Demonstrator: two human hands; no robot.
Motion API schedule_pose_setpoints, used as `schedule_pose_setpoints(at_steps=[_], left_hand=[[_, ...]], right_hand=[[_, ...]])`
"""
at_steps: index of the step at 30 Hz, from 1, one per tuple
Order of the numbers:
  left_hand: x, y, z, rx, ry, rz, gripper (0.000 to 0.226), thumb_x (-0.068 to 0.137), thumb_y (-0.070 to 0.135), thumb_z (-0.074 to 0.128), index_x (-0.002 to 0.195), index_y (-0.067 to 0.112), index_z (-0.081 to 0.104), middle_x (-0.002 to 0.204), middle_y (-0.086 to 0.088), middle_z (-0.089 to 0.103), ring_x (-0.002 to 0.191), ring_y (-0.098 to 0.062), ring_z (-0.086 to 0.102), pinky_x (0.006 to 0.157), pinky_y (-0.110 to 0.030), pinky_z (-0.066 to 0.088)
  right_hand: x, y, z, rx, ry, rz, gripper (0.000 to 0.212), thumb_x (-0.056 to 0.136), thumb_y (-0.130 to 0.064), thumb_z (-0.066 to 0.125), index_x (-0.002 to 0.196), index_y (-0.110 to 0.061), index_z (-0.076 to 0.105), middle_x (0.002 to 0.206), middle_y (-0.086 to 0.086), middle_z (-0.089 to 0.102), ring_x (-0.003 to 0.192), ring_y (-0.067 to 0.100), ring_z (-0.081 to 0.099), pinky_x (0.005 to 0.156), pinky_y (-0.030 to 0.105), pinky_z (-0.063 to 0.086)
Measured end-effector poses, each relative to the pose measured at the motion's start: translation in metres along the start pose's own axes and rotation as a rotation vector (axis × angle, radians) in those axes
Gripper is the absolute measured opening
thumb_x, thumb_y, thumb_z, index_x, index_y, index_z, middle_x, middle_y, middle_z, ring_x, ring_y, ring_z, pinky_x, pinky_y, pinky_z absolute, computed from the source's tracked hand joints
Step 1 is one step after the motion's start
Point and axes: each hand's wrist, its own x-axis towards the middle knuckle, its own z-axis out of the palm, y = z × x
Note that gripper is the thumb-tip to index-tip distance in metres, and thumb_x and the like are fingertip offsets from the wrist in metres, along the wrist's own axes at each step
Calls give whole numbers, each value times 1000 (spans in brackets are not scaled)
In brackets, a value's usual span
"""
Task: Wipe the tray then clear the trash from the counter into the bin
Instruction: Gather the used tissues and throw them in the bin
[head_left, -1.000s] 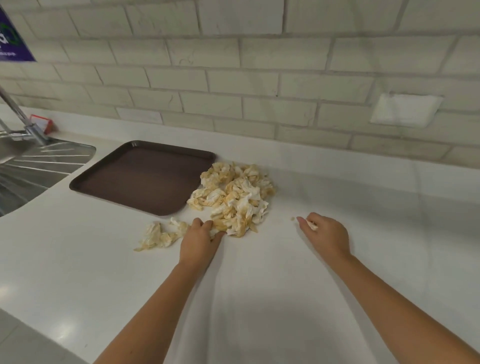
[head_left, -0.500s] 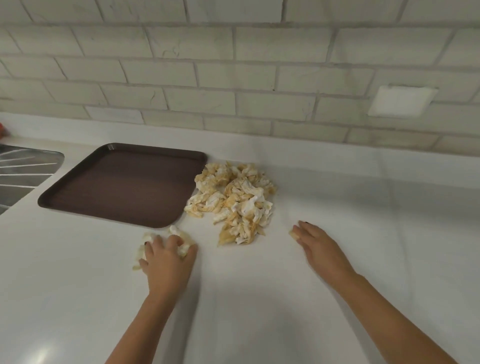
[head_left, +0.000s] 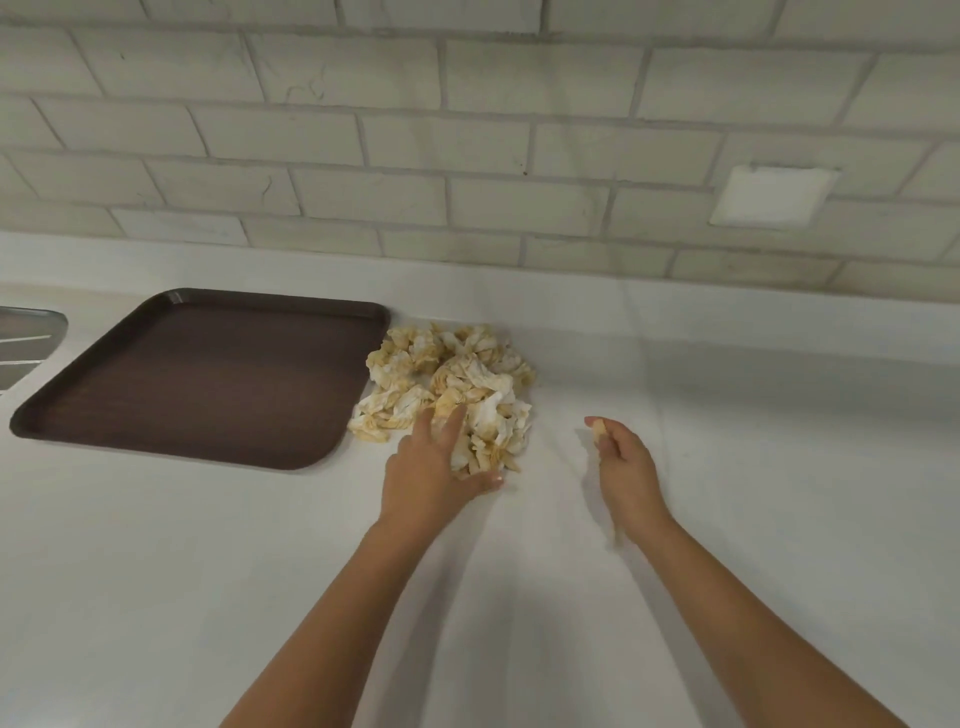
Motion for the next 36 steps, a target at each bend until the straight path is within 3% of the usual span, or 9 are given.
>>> schedule_pose_setpoints(at_steps=[5,10,14,17,20,24,30,33,36], left_hand=[[7,-11,6,43,-49,29,86,67,60,72,140,29,39,129,4,45,114,-20,49,86,-31,44],[-9,-25,12,-26,13,26,79,64,58,75,132,28,48,111,5,53,102,-18,50,80,-28,42],[-17,-29,19,42,162,36,63,65,73,53,109,29,66,98,5,58,94,-21,51,77,-33,38],[-15,-28,24,-45,239,125,53,64,61,60,96,21,72,114,-4,60,108,-29,51,87,-39,42],[-13,-23,25,-147,149,207,41,66,34,78,101,15,69,128,-3,59,114,-27,54,95,-33,41],[-19,-20,26,-174,102,183,61,73,41,68,129,25,50,120,6,59,112,-21,52,94,-34,39],[-17,-1,22,34,13,67,108,57,88,44,146,29,28,135,8,43,125,-18,39,101,-37,31],[-8,7,25,95,50,30,84,70,74,54,136,24,45,127,5,48,117,-20,46,95,-36,34],[-4,3,28,19,100,57,59,74,51,64,125,21,58,116,3,55,108,-21,52,86,-35,38]], right_hand=[[11,-61,41,116,-95,-151,28,98,-17,45,121,-12,61,119,6,53,113,16,51,91,6,35],[12,-47,79,-473,-383,-330,68,75,-64,61,132,-28,50,133,2,34,120,17,38,102,32,38],[16,-15,76,-591,-260,-462,45,84,-43,65,116,-11,61,118,11,49,105,29,49,87,35,45],[15,-8,65,-512,-211,-469,38,83,-30,67,113,-8,61,106,9,56,98,27,54,79,32,43],[2,-12,48,-306,-206,-355,30,80,-28,66,108,-18,58,93,-1,62,83,17,58,70,26,42],[-18,-15,23,-227,-74,-224,49,65,-51,44,105,-27,57,74,-4,65,66,15,59,58,26,45],[-6,-7,8,-376,-136,-229,52,74,-36,55,126,-27,55,108,4,60,107,20,52,94,32,43],[-3,-2,14,-388,-321,-387,58,84,-9,61,137,-29,47,144,-2,37,135,14,28,113,28,22],[-10,4,18,-366,-331,-538,43,75,4,61,111,-17,70,121,2,63,116,15,51,99,32,42]])
